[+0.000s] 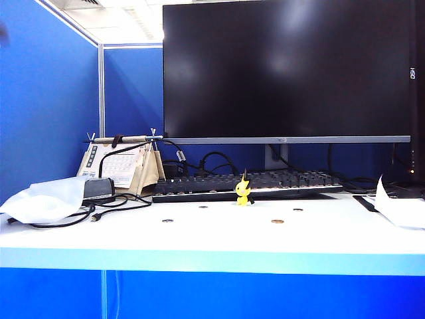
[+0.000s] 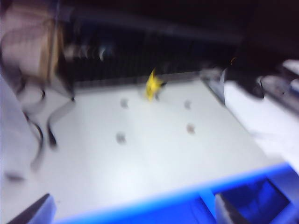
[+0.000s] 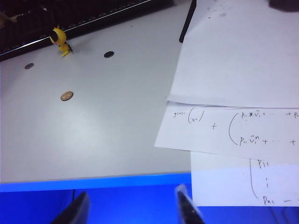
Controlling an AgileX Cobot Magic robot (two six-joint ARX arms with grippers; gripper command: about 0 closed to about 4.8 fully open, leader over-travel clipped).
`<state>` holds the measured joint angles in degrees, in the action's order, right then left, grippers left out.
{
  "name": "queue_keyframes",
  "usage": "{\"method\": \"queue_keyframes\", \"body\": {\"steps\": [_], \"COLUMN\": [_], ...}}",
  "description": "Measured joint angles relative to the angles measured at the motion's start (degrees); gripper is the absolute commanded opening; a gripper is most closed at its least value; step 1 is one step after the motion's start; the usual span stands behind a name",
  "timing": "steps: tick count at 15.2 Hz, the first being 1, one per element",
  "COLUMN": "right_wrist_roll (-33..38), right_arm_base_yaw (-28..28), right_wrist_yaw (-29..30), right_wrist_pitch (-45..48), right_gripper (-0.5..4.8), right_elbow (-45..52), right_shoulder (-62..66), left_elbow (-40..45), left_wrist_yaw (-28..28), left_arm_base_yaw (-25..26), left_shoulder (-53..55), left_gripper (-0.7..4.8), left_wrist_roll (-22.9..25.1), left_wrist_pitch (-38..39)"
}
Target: Pick up the doll and place it on the similarly colored coin.
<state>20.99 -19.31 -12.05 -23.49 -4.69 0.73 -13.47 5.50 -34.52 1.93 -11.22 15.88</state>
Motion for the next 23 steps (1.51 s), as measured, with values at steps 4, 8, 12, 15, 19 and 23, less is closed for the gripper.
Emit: {"method": "queue_keyframes", "body": {"steps": [4, 8, 12, 15, 19, 23], "right_wrist_roll": [0.0, 0.0, 0.0, 0.0, -0.3, -3.3], "right_arm_base_yaw": [0.0, 0.0, 0.0, 0.0, 0.0, 0.0], "right_wrist_yaw": [0.1, 3.7, 8.2, 12.4, 13.3, 16.3], "right_wrist_pitch": [0.0, 0.4, 3.4, 7.9, 14.9, 32.2], "right_gripper": [2.42, 2.43, 2.75, 2.75, 3.43, 4.53], "right_elbow": [0.0, 0.0, 0.0, 0.0, -0.8, -17.5], "right_shoulder": [0.0, 0.0, 0.0, 0.0, 4.5, 40.9], "left_elbow": [-6.4, -15.2, -21.1, -21.0, -21.0, -21.0], "left_wrist_yaw": [9.6, 0.4, 2.3, 5.4, 6.1, 6.1], "left_arm_base_yaw": [0.0, 0.0, 0.0, 0.0, 0.0, 0.0], "left_shoulder": [4.4, 24.7, 37.8, 38.9, 38.9, 38.9], "left_gripper": [4.79, 4.79, 4.79, 4.79, 4.79, 4.79], "left_wrist_roll": [-0.1, -1.0, 1.5, 1.9, 2.0, 0.9], "left_wrist_pitch": [1.6, 12.0, 9.0, 5.6, 2.9, 2.4]}}
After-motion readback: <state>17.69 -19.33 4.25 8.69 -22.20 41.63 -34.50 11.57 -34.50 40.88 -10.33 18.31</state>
